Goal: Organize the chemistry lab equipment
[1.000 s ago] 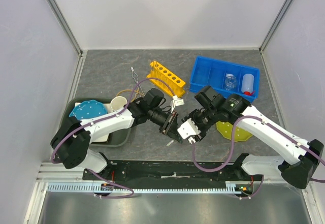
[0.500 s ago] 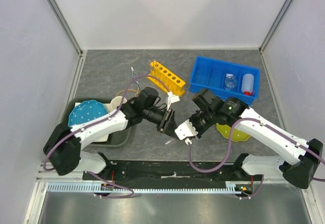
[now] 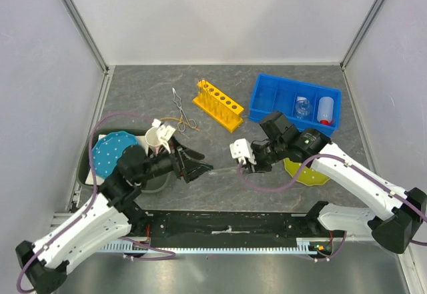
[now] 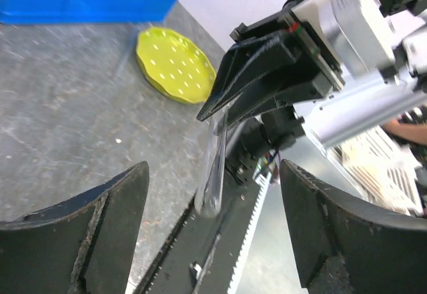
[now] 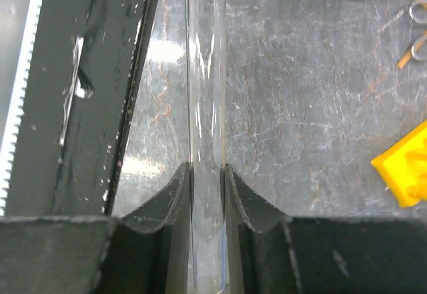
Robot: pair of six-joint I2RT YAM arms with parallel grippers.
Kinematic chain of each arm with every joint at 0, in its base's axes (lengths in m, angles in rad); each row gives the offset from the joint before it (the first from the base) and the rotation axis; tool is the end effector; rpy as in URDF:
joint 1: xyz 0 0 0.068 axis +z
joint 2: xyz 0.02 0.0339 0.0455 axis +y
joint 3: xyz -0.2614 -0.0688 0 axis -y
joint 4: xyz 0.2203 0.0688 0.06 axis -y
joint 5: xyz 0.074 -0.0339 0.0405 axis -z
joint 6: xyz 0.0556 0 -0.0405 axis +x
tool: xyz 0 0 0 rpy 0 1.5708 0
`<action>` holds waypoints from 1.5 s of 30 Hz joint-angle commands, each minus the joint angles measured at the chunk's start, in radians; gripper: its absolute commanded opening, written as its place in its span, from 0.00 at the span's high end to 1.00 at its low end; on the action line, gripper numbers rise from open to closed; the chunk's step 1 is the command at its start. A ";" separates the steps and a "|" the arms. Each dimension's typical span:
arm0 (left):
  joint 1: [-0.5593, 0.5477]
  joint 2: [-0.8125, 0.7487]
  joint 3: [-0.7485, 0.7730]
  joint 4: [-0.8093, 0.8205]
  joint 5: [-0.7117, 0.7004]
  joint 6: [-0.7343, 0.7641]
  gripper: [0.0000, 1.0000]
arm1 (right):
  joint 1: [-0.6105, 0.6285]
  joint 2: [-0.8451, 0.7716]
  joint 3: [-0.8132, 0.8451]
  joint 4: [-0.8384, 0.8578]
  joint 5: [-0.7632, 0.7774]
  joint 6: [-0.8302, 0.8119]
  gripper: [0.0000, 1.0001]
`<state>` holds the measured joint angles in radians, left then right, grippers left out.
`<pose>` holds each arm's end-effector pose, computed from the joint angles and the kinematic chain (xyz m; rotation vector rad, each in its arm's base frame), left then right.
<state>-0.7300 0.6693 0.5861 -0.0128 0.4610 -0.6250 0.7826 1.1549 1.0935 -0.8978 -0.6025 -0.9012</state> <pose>0.1048 -0.1270 0.3053 0.4828 1.7968 -1.3688 0.1244 0.1681 0.3009 -1.9574 1.4305 0.7032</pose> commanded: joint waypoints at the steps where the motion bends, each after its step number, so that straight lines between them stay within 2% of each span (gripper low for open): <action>1: 0.001 -0.167 -0.120 0.157 -0.257 -0.028 0.15 | -0.104 0.014 -0.021 0.204 -0.187 0.342 0.83; 2: 0.001 -0.180 -0.124 0.157 -0.271 -0.028 0.15 | -0.126 0.022 -0.024 0.221 -0.263 0.378 0.83; 4: 0.001 -0.201 -0.150 0.193 -0.306 -0.050 0.14 | -0.186 0.049 -0.030 0.299 -0.318 0.514 0.82; 6: 0.001 -0.200 -0.175 0.249 -0.334 -0.076 0.15 | -0.222 0.074 -0.041 0.361 -0.388 0.577 0.82; 10: 0.001 -0.121 -0.229 0.399 -0.370 -0.172 0.15 | -0.235 0.094 -0.069 0.459 -0.451 0.706 0.82; 15: 0.000 0.021 -0.218 0.569 -0.377 -0.228 0.16 | -0.243 0.097 -0.104 0.526 -0.460 0.748 0.82; 20: -0.003 0.145 -0.167 0.629 -0.377 -0.260 0.22 | -0.247 0.083 -0.138 0.557 -0.464 0.769 0.81; 26: -0.006 0.182 -0.146 0.620 -0.372 -0.280 0.44 | -0.255 0.081 -0.149 0.576 -0.462 0.779 0.81; 31: -0.006 0.182 -0.134 0.584 -0.355 -0.288 0.55 | -0.255 0.092 -0.152 0.580 -0.457 0.774 0.81; 34: -0.006 0.185 -0.120 0.568 -0.335 -0.291 0.66 | -0.256 0.098 -0.150 0.582 -0.451 0.766 0.81; 36: -0.006 0.187 -0.112 0.553 -0.329 -0.291 0.82 | -0.256 0.098 -0.150 0.580 -0.448 0.763 0.80; 38: -0.006 0.182 -0.106 0.525 -0.331 -0.283 0.91 | -0.258 0.094 -0.149 0.577 -0.447 0.748 0.75; 39: -0.006 0.181 -0.094 0.511 -0.335 -0.275 0.92 | -0.264 0.091 -0.147 0.567 -0.445 0.742 0.65; 41: -0.005 0.161 -0.077 0.440 -0.347 -0.234 0.93 | -0.285 0.082 -0.136 0.545 -0.430 0.719 0.54; 42: -0.005 0.156 -0.051 0.401 -0.364 -0.191 0.94 | -0.296 0.077 -0.127 0.531 -0.416 0.705 0.43; 44: -0.003 0.136 -0.016 0.325 -0.393 -0.130 0.94 | -0.347 0.069 -0.095 0.479 -0.378 0.668 0.34; 45: -0.002 0.135 0.029 0.230 -0.431 -0.063 0.94 | -0.368 0.068 -0.084 0.467 -0.361 0.629 0.28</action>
<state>-0.7357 0.8425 0.4870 0.4011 0.1223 -0.8707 0.4900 1.2537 0.9447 -0.3752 -1.0122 -0.1726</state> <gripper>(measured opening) 0.253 0.626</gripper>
